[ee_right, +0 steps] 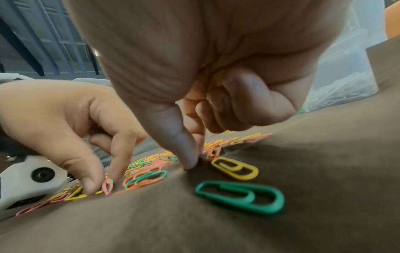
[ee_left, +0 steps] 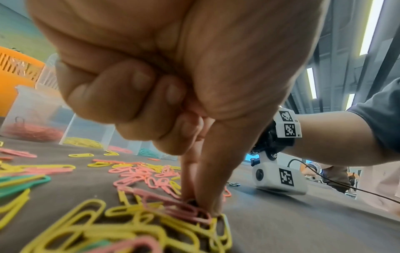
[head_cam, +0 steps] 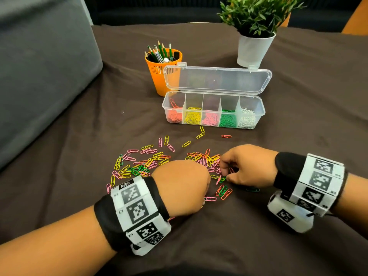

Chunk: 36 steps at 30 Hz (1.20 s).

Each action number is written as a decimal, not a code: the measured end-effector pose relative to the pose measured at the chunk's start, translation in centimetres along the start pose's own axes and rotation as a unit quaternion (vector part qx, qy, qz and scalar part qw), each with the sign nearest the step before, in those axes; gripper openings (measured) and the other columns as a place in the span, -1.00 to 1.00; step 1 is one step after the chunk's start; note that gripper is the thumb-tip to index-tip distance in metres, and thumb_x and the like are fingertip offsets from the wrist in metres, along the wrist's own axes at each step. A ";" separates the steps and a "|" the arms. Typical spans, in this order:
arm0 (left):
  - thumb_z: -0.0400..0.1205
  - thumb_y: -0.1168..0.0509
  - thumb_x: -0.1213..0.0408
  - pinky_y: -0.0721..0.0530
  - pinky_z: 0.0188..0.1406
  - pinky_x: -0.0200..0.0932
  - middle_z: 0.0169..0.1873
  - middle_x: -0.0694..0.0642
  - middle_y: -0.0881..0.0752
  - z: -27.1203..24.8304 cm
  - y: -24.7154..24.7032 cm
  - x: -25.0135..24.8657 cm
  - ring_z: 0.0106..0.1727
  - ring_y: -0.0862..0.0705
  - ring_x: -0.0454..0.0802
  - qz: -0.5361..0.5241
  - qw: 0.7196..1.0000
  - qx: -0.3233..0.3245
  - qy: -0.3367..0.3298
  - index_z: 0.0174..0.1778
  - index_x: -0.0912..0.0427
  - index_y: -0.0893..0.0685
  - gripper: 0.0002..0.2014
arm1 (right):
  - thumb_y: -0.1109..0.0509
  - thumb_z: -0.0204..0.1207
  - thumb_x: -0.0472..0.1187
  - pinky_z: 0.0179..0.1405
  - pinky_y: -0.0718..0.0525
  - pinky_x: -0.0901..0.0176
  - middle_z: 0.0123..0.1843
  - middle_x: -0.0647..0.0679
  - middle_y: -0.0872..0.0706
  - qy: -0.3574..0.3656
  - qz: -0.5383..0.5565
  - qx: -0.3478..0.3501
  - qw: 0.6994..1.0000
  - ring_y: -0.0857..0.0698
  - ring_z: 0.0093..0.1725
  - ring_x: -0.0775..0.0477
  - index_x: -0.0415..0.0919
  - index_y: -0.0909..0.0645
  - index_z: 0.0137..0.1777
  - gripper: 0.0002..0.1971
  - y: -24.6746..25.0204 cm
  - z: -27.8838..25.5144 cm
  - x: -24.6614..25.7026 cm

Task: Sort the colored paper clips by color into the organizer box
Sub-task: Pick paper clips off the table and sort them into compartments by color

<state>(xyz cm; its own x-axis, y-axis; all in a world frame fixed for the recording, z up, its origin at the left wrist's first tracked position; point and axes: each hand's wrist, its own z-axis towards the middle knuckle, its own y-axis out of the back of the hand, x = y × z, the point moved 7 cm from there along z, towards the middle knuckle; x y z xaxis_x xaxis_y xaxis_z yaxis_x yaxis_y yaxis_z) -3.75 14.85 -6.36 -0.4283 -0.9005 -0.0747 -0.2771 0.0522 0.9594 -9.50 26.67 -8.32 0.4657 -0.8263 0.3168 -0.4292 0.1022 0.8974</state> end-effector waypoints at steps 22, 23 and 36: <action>0.29 -0.16 0.38 -0.13 -0.67 -0.34 -0.46 0.08 -0.43 -1.7 -0.3 6.2 -0.54 -0.24 -0.09 -0.758 0.648 -0.007 0.080 -0.36 0.14 -0.36 -0.90 | -0.48 0.48 -0.35 -0.65 -0.27 0.38 -0.59 0.10 -0.43 -0.083 0.325 -0.049 0.941 -0.30 -0.63 0.17 -0.16 -0.66 -0.29 -0.85 1.5 -4.4 -1.9; 0.26 -0.15 0.41 -0.14 -0.69 -0.33 -0.45 0.10 -0.42 -1.6 -0.4 6.1 -0.53 -0.24 -0.09 -0.782 0.618 0.000 0.077 -0.34 0.12 -0.33 -0.85 | -0.50 0.48 -0.26 -0.55 -0.34 0.44 -0.58 0.12 -0.51 -0.073 0.181 -0.038 0.980 -0.40 -0.60 0.17 -0.10 -0.70 -0.25 -0.90 1.3 -4.5 -1.9; 0.63 -0.35 0.10 -0.50 -0.17 -0.37 -0.10 -0.31 -0.74 1.2 3.0 -0.1 0.00 -0.67 -0.25 -0.155 0.984 -0.046 -0.077 0.16 -0.26 -0.77 -0.77 | -0.27 0.13 -0.28 -0.68 -0.09 0.34 -0.45 -0.09 -0.39 -0.106 0.644 -0.013 0.757 -0.08 -0.50 0.02 -0.13 -0.39 -0.41 -0.90 0.9 -4.3 -4.1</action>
<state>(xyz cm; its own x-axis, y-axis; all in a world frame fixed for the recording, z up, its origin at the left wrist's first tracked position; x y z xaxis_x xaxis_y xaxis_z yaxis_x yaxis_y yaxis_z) -5.58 15.67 -3.83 -0.4617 -0.7910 -0.4015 -0.3393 -0.2607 0.9038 -8.48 32.54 -7.51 -0.4630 -0.1009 0.8806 -0.4040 0.9083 -0.1084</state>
